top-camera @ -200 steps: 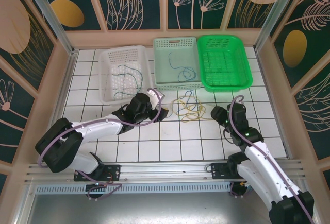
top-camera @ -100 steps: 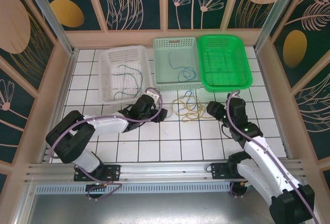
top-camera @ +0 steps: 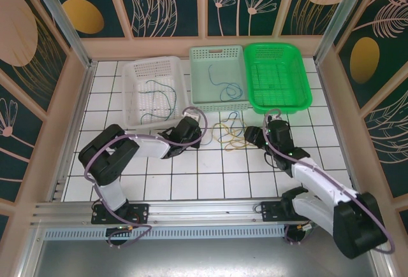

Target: Untangle the cables

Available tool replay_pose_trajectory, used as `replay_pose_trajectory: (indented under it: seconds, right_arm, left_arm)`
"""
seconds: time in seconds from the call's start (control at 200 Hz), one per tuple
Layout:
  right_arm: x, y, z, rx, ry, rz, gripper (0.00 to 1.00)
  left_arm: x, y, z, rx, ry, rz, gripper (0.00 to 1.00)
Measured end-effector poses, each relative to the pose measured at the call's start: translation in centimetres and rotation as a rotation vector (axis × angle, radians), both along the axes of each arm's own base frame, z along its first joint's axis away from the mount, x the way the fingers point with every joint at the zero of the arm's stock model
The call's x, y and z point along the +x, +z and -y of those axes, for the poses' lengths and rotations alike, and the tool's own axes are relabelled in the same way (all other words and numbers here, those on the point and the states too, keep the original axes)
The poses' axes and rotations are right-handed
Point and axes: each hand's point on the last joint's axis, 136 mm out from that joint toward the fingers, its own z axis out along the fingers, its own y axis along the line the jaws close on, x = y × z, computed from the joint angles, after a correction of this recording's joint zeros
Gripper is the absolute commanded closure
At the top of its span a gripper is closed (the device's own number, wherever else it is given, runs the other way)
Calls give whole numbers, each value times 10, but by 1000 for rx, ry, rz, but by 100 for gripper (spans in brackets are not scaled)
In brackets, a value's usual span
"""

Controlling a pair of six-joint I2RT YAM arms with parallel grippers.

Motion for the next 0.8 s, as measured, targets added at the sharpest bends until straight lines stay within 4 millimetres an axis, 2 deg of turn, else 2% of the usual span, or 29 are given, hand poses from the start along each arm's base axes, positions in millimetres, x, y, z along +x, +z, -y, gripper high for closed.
replay_pose_trajectory:
  seconds: [0.115, 0.21, 0.26, 0.355, 0.495, 0.801]
  right_arm:
    - [4, -27, 2, -37, -10, -72, 26]
    - [9, -46, 5, -60, -32, -139, 29]
    - [13, -54, 5, -70, -37, -166, 37]
    - [22, -61, 7, -82, -59, -191, 58]
    - [29, -65, 12, -67, -97, -198, 76]
    - [32, -66, 14, -36, -105, -200, 75]
  left_arm:
    - [1, 8, 2, -9, -10, 18, 100]
    - [2, 35, 4, -41, -26, 64, 100]
    - [4, 59, 6, -73, -33, 108, 100]
    - [4, 104, 6, -130, -45, 187, 100]
    - [2, 167, 3, -196, -52, 296, 100]
    - [-2, 289, -13, -290, -26, 502, 100]
